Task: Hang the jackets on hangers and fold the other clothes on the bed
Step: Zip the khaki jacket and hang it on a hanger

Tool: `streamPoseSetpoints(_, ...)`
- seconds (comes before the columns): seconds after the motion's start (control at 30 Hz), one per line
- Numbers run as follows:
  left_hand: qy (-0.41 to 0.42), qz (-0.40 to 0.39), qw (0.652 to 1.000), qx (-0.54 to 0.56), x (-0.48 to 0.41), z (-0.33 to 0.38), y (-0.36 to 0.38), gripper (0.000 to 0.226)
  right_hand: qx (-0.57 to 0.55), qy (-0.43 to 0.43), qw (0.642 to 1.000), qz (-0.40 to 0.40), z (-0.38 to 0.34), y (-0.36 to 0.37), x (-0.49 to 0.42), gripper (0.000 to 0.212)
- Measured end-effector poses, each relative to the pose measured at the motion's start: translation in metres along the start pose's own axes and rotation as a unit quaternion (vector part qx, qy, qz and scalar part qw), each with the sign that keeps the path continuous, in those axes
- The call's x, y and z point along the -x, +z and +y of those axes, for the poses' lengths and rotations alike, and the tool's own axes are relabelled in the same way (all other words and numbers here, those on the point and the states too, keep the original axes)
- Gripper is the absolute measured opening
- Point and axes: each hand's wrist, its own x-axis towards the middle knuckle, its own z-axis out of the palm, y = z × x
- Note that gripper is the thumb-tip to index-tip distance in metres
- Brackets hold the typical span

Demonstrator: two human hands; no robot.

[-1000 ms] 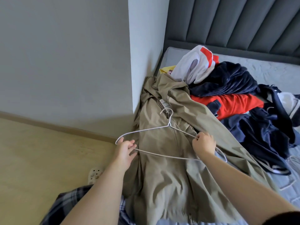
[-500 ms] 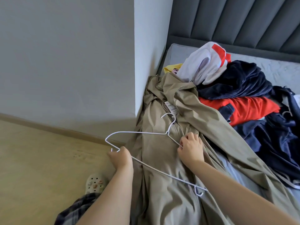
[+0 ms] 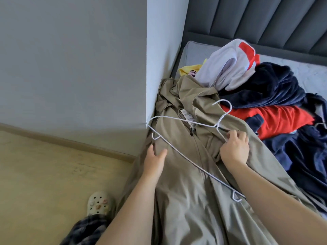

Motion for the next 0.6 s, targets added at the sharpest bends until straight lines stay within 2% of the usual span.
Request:
streamPoseSetpoints(0.03,0.005,0.001,0.998,-0.054,0.001,-0.001,0.003,0.067,-0.001,0.013,1.000,-0.011,0.003,0.001,-0.001,0.043)
streamPoseSetpoints(0.1,0.046,0.007,0.990,-0.130,0.001,-0.002,0.007,0.048,-0.001,0.035,0.998,-0.047,0.007,0.002,-0.004,0.048)
streamPoseSetpoints(0.17,0.074,-0.026,0.988,-0.133,0.005,0.001,0.010,0.029,0.029,0.049,0.994,-0.092,0.013,0.002,-0.010,0.036)
streamPoseSetpoints(0.2,0.071,-0.055,0.990,-0.111,0.008,0.004,0.012,0.027,0.049,0.052,0.991,-0.113,0.016,0.000,-0.013,0.028)
streamPoseSetpoints(0.3,-0.006,-0.088,0.996,-0.020,0.016,0.015,0.005,0.021,0.031,0.090,0.992,-0.088,0.030,-0.009,-0.017,0.017)
streamPoseSetpoints(0.37,-0.130,-0.099,0.986,0.034,0.020,0.017,-0.009,0.027,-0.025,0.152,0.988,-0.029,0.044,-0.015,-0.017,0.021)
streamPoseSetpoints(0.43,-0.255,-0.185,0.949,0.012,0.027,0.015,-0.023,0.025,-0.065,0.199,0.978,0.021,0.058,-0.022,-0.016,0.025)
streamPoseSetpoints(0.47,-0.280,-0.237,0.928,-0.067,0.030,0.012,-0.029,0.017,-0.076,0.210,0.974,0.033,0.064,-0.025,-0.015,0.026)
streamPoseSetpoints(0.53,-0.265,-0.321,0.857,-0.302,0.037,0.007,-0.038,0.012,-0.100,0.218,0.970,0.051,0.072,-0.029,-0.014,0.025)
streamPoseSetpoints(0.6,-0.194,-0.331,0.782,-0.491,0.037,0.003,-0.041,0.022,-0.126,0.212,0.967,0.067,0.071,-0.033,-0.013,0.021)
